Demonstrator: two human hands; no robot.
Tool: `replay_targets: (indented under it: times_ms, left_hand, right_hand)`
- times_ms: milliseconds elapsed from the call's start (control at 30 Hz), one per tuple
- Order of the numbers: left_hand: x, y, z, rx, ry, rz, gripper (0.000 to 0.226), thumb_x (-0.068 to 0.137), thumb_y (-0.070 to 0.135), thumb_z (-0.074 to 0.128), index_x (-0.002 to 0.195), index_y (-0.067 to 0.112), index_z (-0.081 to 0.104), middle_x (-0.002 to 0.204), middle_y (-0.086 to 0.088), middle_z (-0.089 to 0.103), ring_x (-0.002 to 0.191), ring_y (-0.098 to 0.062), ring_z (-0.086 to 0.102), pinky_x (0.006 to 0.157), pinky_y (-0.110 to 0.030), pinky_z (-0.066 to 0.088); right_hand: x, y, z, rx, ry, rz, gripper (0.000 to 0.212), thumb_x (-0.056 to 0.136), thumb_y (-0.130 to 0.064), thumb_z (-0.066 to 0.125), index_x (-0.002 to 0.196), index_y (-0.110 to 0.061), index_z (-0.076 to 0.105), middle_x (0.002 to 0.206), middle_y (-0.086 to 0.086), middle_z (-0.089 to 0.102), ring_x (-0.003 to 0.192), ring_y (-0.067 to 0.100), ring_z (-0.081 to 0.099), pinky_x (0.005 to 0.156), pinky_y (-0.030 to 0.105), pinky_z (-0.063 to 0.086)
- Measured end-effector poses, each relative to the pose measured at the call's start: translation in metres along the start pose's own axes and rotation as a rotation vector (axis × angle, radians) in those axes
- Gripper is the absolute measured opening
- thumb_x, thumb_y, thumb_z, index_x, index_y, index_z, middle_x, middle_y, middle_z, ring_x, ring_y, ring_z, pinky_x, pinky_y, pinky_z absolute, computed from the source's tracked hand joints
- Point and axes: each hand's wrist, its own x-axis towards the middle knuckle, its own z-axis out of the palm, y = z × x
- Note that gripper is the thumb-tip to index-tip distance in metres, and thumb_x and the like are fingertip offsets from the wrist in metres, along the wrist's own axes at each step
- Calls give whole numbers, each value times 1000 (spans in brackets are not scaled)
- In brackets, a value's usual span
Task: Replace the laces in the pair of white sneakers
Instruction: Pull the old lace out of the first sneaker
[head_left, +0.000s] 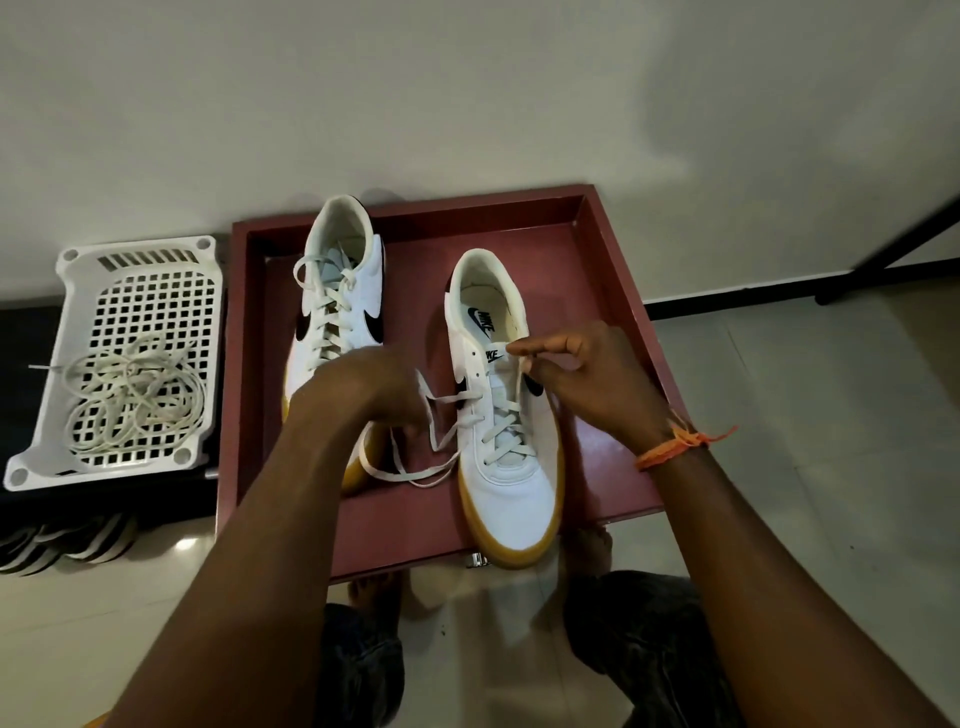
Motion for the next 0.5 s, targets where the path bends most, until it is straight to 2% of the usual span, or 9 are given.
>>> replay_targets:
  times_ms: [100, 167, 233, 300, 333, 400, 433, 467, 500]
  left_hand:
    - [8, 5, 2, -355, 457, 87, 17, 83, 26, 71, 75, 11, 69, 75, -6, 69, 69, -18, 65, 65, -36, 54]
    - [8, 16, 5, -593, 625, 149, 23, 86, 38, 71, 86, 16, 63, 78, -1, 68, 69, -15, 65, 65, -37, 55]
    - [12, 24, 12, -721, 594, 179, 38, 81, 47, 75, 100, 20, 57, 81, 2, 68, 71, -15, 67, 66, -42, 58]
    - [21, 24, 23, -688, 589, 186, 54, 75, 46, 81, 115, 20, 54, 85, 4, 66, 78, -14, 67, 72, -41, 58]
    - [24, 24, 26, -653, 625, 191, 63, 73, 46, 83, 122, 19, 54, 92, 4, 65, 85, -14, 66, 76, -37, 57]
    - [31, 22, 28, -604, 705, 240, 75, 70, 45, 84, 133, 18, 53, 114, 4, 65, 103, -13, 61, 85, -28, 49]
    - [32, 22, 27, -603, 719, 271, 75, 70, 42, 85, 134, 18, 54, 122, 7, 63, 108, -10, 58, 87, -23, 44]
    - [32, 23, 25, -622, 708, 287, 70, 71, 39, 85, 132, 18, 58, 123, 10, 62, 107, -6, 58, 87, -19, 42]
    - [31, 24, 23, -646, 677, 282, 62, 71, 36, 86, 127, 18, 64, 120, 8, 66, 99, -3, 60, 82, -17, 42]
  right_hand:
    - [-4, -4, 10, -149, -107, -58, 20, 86, -20, 71, 105, -20, 77, 133, 7, 57, 121, 24, 54, 93, 34, 51]
    - [-6, -6, 21, -275, -144, -99, 17, 84, -27, 71, 99, -23, 78, 135, 6, 49, 119, 27, 53, 88, 41, 54]
    - [-6, -6, 29, -326, -110, -100, 14, 83, -23, 71, 96, -21, 78, 137, 5, 47, 114, 28, 56, 84, 45, 56]
    - [-6, -8, 32, -345, -95, -84, 12, 84, -20, 71, 93, -16, 77, 137, 5, 46, 113, 28, 56, 84, 42, 57]
    - [-5, -9, 33, -330, -102, -68, 10, 85, -18, 70, 91, -14, 76, 139, 6, 44, 116, 27, 54, 86, 35, 55]
    - [-7, -10, 28, -211, -125, -11, 6, 86, -15, 69, 84, -11, 73, 143, 5, 41, 125, 21, 48, 87, 10, 43]
    - [-10, -10, 23, -133, -130, 36, 7, 86, -13, 69, 79, -11, 71, 145, 4, 40, 128, 17, 44, 86, 4, 36]
    - [-12, -8, 19, -38, -134, 94, 10, 86, -12, 69, 76, -9, 70, 145, 1, 40, 130, 13, 42, 88, 3, 33]
    - [-15, -6, 13, 90, -126, 174, 10, 85, -10, 69, 76, -6, 70, 142, -1, 43, 130, 11, 42, 94, 10, 37]
